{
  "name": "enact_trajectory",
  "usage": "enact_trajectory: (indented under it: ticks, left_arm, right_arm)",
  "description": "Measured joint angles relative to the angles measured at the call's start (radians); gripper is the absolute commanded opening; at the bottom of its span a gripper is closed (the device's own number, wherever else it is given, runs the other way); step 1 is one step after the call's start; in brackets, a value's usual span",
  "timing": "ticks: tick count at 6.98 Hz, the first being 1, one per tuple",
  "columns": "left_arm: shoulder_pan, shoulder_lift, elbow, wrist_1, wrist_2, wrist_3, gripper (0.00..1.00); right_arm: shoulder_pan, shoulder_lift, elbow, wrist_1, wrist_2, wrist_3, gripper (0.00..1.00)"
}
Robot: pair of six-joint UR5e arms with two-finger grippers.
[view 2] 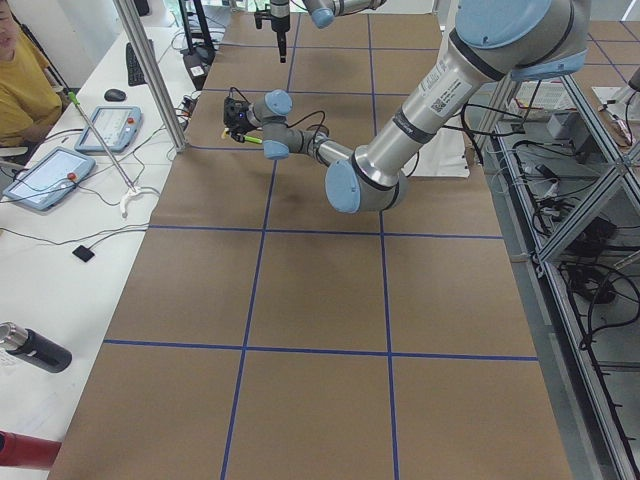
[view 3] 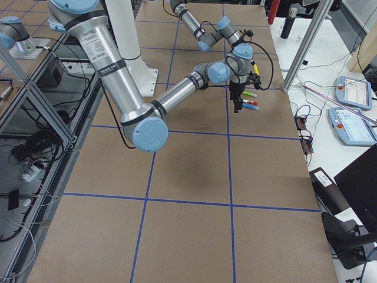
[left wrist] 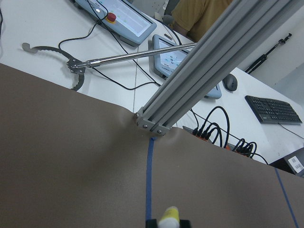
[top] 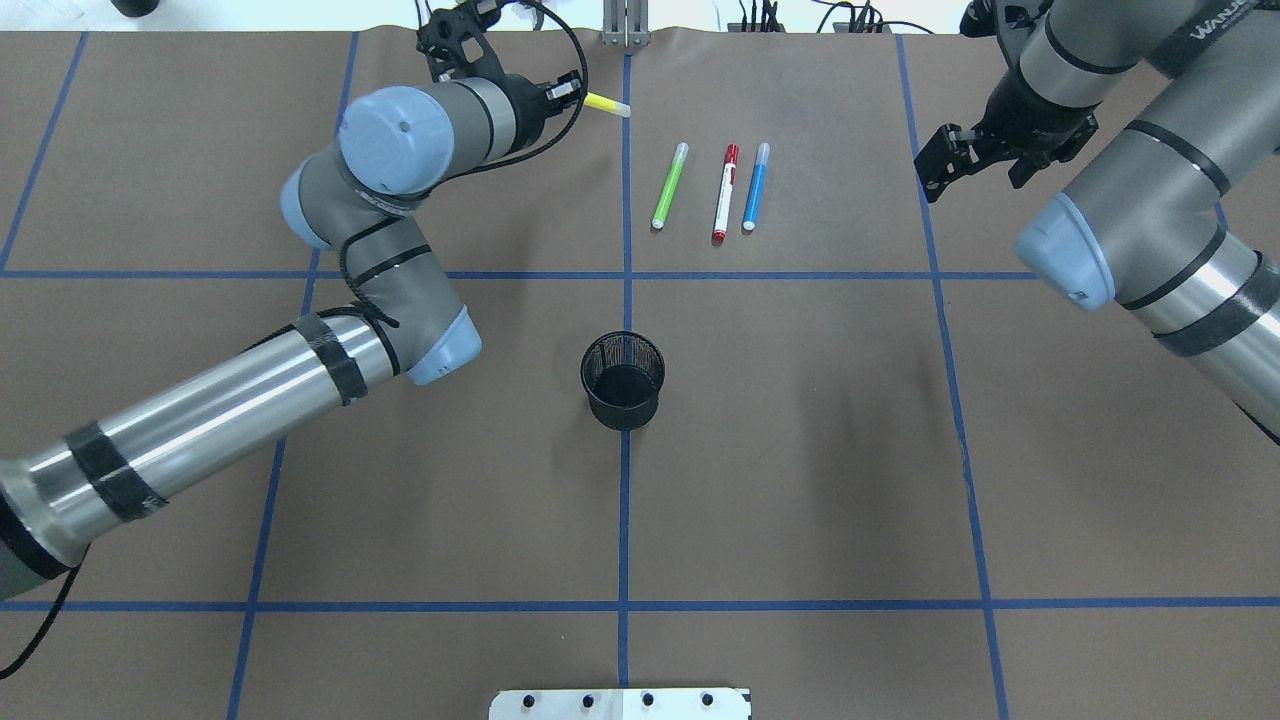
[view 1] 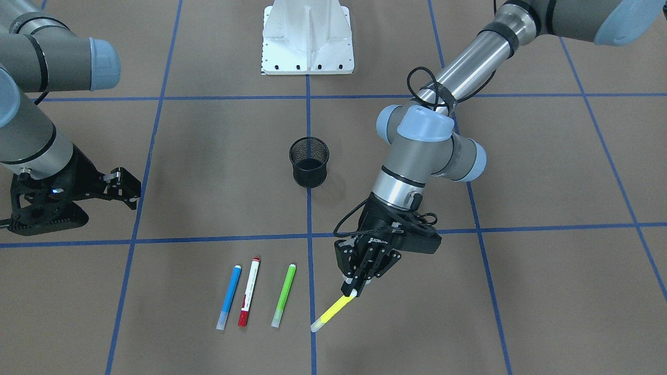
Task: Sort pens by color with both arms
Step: 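Lay the yellow highlighter beside the green highlighter and release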
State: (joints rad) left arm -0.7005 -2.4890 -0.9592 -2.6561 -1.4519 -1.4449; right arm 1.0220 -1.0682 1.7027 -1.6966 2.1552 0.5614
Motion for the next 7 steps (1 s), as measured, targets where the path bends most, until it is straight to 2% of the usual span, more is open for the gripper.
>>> enact_trajectory:
  ticks: [1,2,3,4,7]
  left_arm:
    - [0.031,-0.036,0.072,-0.027,0.055,-0.011,0.00]
    - [0.053,-0.052,0.105,-0.038,0.092,-0.015,0.18]
    - [0.062,-0.058,0.116,-0.042,0.107,-0.016,0.79]
    - [0.066,-0.060,0.118,-0.043,0.112,-0.017,0.99]
    - [0.081,-0.056,0.095,-0.044,0.114,-0.017,1.00]
  right_arm:
    - [0.001,-0.001,0.000,0.000,0.000,-0.002,1.00]
    - [0.001,-0.001,-0.001,0.000,-0.001,-0.003,0.99]
    - [0.001,-0.001,-0.001,0.000,-0.002,-0.003,0.99]
    - [0.001,-0.001,-0.002,0.000,-0.002,-0.003,1.00]
    - [0.000,0.001,-0.004,0.000,-0.004,-0.003,0.99]
